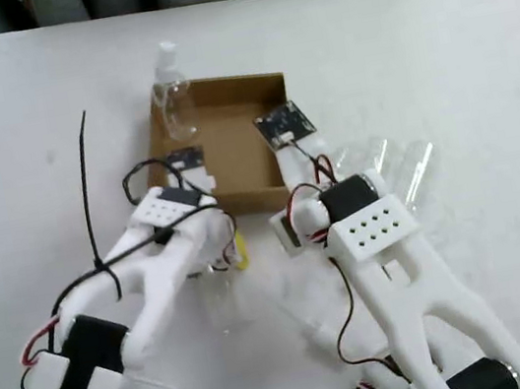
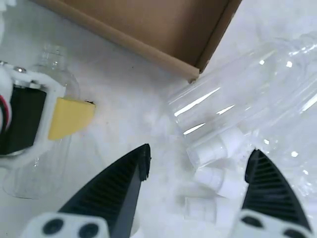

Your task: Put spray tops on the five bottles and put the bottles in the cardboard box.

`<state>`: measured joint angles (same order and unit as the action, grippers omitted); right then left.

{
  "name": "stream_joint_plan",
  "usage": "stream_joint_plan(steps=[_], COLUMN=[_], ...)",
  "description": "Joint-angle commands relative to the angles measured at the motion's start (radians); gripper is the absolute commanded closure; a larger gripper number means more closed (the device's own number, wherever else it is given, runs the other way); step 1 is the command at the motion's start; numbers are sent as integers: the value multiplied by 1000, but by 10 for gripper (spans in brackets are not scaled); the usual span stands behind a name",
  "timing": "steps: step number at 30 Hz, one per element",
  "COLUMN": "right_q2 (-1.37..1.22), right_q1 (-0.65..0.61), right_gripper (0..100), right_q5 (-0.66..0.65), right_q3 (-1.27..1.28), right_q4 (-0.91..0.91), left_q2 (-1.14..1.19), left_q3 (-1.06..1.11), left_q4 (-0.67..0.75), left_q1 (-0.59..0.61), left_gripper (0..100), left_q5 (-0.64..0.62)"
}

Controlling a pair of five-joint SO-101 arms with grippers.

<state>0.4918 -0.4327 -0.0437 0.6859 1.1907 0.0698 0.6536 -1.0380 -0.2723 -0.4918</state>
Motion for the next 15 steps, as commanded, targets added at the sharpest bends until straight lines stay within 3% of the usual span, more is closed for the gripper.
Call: stream_joint_plan(steps=[1,4,11,15], right_q2=[33,33,33,33], right_q1=[8,8,8,8], right_gripper=[719,719,719,719], right_q5=[-12,-12,-12,-12], right_q3=[-8,-8,-8,-8], right_q4=[-15,-15,-13,-13], left_q2=[21,21,21,21], left_q3=[-6,-32,-135,-140], left_q4=[18,-11,-180,-173], left_q1=[53,64,143,199], left_gripper=[954,976,972,969], left_q5=[25,57,437,460])
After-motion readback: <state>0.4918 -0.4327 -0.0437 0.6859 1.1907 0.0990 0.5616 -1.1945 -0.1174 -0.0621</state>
